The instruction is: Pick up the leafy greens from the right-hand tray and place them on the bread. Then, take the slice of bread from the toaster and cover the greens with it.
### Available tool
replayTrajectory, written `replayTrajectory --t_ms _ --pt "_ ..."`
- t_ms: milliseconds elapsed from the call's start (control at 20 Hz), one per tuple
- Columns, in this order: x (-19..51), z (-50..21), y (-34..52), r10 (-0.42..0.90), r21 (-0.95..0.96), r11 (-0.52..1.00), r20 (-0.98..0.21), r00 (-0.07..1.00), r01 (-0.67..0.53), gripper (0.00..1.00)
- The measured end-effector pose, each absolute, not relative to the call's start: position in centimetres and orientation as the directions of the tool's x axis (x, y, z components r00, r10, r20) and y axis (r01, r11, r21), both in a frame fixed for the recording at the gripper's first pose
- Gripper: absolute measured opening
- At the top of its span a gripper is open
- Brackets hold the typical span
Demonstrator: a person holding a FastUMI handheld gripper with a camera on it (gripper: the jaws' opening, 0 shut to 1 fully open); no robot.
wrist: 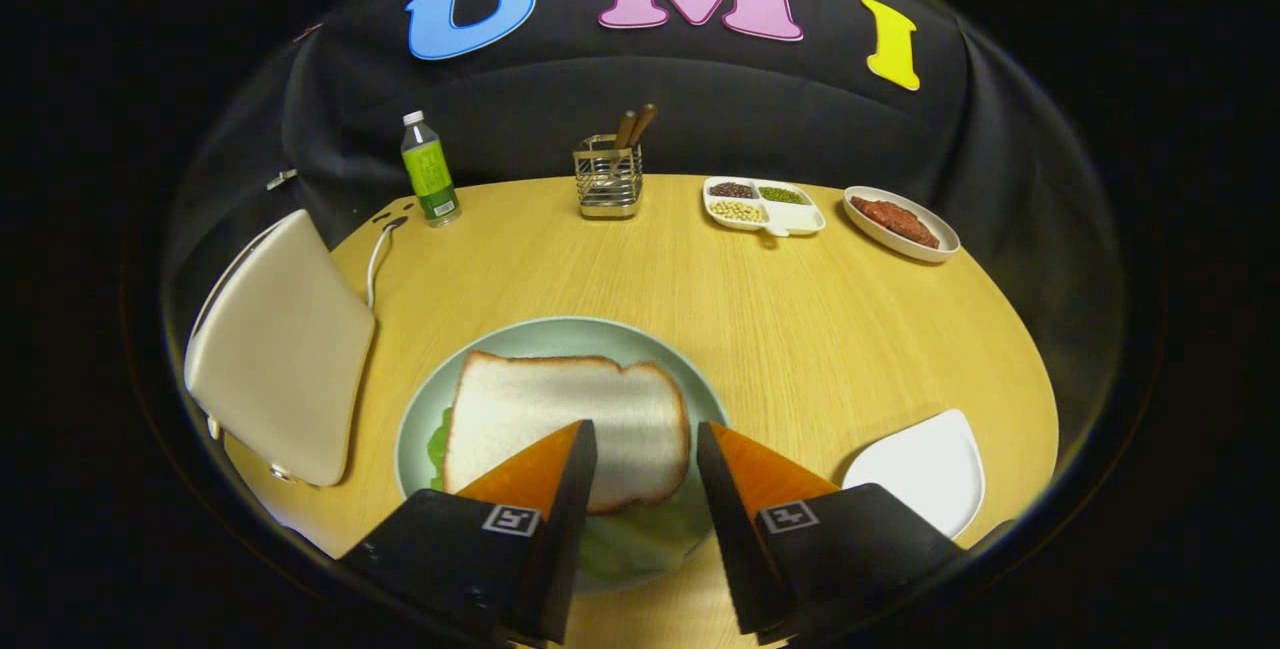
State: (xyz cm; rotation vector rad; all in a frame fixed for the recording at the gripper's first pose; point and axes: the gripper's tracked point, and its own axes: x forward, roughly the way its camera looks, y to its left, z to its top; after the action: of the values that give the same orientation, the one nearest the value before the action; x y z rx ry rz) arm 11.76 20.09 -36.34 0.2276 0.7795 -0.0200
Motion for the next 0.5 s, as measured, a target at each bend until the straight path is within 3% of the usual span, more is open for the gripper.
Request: replayTrajectory --t_ms 100,350,500 --pt "11.7 -36.2 19.7 0.061 0.173 0.981 -0.698 0.714 0.086 0.83" --pt "11.8 -35.5 18.6 0.031 0.126 0.989 -0.677 0.736 0.074 0.97" --pt "11.3 -34.9 18.2 0.016 0.091 0.994 -0.661 0.751 0.058 0.99"
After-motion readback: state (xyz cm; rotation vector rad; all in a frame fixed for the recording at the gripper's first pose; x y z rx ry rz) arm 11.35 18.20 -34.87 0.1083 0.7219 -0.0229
